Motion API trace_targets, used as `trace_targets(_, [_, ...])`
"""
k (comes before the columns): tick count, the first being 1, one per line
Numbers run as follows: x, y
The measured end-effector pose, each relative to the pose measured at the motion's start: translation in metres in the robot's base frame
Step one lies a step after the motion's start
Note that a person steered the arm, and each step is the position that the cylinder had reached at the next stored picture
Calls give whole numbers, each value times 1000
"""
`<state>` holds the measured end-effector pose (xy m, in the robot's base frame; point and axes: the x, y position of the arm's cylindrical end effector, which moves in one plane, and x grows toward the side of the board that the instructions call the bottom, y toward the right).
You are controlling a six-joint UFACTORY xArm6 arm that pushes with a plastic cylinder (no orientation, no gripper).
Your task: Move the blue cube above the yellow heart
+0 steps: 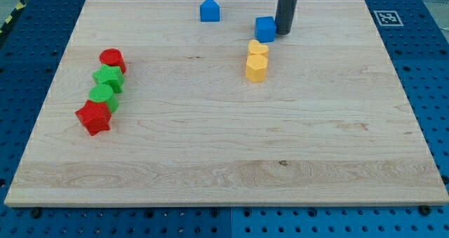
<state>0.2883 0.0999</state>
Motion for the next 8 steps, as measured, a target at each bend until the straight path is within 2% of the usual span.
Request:
trace_targets(2, [-34, -12])
trace_targets(3, [-34, -47])
trace_targets(6, [-33, -48])
trace_targets(8, [-17, -48])
